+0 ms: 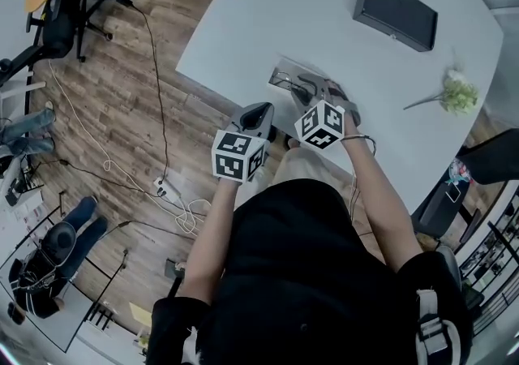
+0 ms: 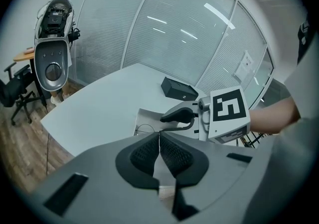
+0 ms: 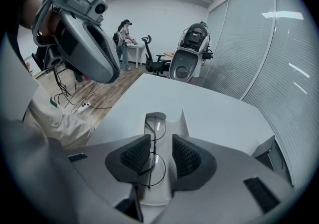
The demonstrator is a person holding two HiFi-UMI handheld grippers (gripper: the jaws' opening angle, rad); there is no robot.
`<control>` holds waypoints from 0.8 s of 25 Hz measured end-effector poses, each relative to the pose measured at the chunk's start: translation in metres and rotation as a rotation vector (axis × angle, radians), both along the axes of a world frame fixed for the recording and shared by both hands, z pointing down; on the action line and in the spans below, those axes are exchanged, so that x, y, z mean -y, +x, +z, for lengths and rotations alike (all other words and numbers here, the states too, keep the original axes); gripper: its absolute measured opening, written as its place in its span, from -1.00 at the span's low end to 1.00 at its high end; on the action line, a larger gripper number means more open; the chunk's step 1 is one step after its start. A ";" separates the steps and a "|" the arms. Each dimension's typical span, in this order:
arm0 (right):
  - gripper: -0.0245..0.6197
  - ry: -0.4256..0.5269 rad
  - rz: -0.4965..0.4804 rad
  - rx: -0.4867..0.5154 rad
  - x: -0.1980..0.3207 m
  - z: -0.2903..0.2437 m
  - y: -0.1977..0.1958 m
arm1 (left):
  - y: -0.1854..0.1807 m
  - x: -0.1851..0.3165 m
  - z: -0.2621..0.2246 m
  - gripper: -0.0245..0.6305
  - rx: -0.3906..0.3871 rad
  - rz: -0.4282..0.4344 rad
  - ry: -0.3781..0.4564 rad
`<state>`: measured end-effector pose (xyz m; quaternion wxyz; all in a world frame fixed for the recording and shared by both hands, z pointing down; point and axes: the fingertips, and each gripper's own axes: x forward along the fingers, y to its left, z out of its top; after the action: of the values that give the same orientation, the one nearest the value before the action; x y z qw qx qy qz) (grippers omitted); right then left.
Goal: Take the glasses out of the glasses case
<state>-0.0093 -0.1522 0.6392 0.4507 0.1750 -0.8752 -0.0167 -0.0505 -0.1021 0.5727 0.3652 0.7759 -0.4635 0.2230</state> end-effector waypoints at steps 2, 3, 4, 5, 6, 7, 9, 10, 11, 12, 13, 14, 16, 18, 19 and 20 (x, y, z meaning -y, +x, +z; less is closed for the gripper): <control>-0.45 -0.008 -0.003 0.013 -0.003 -0.005 -0.003 | 0.001 -0.001 0.000 -0.85 -0.001 0.002 0.001; -0.46 -0.018 -0.002 0.021 -0.004 -0.007 -0.005 | 0.001 -0.001 0.001 -0.85 -0.002 0.002 0.001; -0.48 -0.030 -0.004 0.027 -0.007 -0.008 -0.007 | 0.001 -0.001 0.001 -0.85 -0.003 0.002 0.001; -0.51 -0.043 -0.008 0.031 -0.009 -0.008 -0.009 | 0.002 -0.001 0.001 -0.85 -0.004 0.002 0.001; -0.54 -0.053 -0.015 0.030 -0.011 -0.007 -0.011 | 0.002 -0.001 0.001 -0.85 -0.005 0.002 0.001; -0.54 -0.058 -0.022 0.024 -0.013 -0.004 -0.012 | 0.002 -0.002 0.001 -0.85 -0.006 0.001 0.000; -0.54 -0.059 -0.027 0.008 -0.015 0.002 -0.012 | 0.002 -0.002 0.002 -0.85 -0.006 0.001 -0.003; -0.54 -0.060 -0.021 0.000 -0.014 0.005 -0.011 | 0.002 -0.003 0.002 -0.85 -0.005 0.000 -0.004; -0.54 -0.062 -0.012 -0.007 -0.013 0.008 -0.010 | 0.001 -0.003 0.003 -0.85 -0.004 -0.001 -0.005; -0.54 -0.065 -0.002 -0.011 -0.011 0.011 -0.008 | 0.001 -0.004 0.003 -0.85 -0.004 -0.003 -0.006; -0.56 -0.068 0.008 -0.014 -0.008 0.014 -0.007 | 0.001 -0.003 0.003 -0.85 -0.003 -0.004 -0.008; -0.56 -0.073 0.018 -0.012 -0.005 0.015 -0.005 | 0.001 -0.003 0.004 -0.85 -0.002 -0.005 -0.009; -0.57 -0.092 0.037 -0.002 -0.002 0.018 -0.005 | 0.001 -0.004 0.005 -0.85 -0.001 -0.007 -0.013; -0.59 -0.108 0.048 0.003 0.000 0.020 -0.004 | 0.001 -0.006 0.006 -0.85 0.001 -0.008 -0.017; -0.60 -0.115 0.047 0.001 0.001 0.021 -0.004 | 0.002 -0.007 0.006 -0.85 0.002 -0.009 -0.018; -0.60 -0.122 0.043 -0.002 0.001 0.023 -0.005 | 0.002 -0.007 0.006 -0.85 0.002 -0.010 -0.018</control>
<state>-0.0138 -0.1536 0.6620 0.4618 0.1661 -0.8700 0.0464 -0.0488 -0.0947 0.5788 0.3729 0.7699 -0.4659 0.2261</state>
